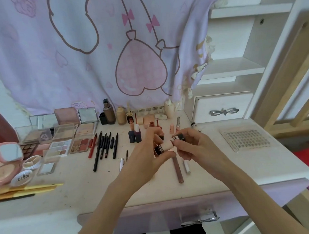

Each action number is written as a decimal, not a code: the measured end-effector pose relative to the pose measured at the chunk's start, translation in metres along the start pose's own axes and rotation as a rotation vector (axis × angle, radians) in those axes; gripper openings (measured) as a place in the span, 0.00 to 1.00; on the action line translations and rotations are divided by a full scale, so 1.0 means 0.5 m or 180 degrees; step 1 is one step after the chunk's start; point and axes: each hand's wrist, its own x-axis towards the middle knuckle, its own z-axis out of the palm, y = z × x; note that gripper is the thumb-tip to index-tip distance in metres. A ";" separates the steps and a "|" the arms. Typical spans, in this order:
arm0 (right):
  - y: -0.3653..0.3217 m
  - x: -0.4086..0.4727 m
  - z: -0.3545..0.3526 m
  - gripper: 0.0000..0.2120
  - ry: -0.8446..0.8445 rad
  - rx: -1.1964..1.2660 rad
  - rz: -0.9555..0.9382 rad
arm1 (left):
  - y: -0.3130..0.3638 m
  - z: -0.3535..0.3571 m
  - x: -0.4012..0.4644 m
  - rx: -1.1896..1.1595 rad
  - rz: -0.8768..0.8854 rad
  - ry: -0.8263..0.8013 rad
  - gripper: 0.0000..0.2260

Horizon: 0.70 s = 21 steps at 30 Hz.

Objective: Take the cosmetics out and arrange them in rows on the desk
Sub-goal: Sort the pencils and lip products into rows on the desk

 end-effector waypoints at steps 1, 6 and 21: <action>0.001 0.002 -0.001 0.03 -0.0008 0.0030 -0.0005 | -0.001 0.002 0.001 0.0077 0.0056 -0.0013 0.16; -0.002 0.006 -0.017 0.10 -0.0174 0.0009 -0.0114 | -0.008 -0.003 0.010 0.0138 0.0198 -0.0198 0.03; 0.009 0.016 -0.050 0.08 0.0055 -0.0959 -0.0159 | -0.022 0.023 0.028 0.0546 0.0141 -0.0127 0.11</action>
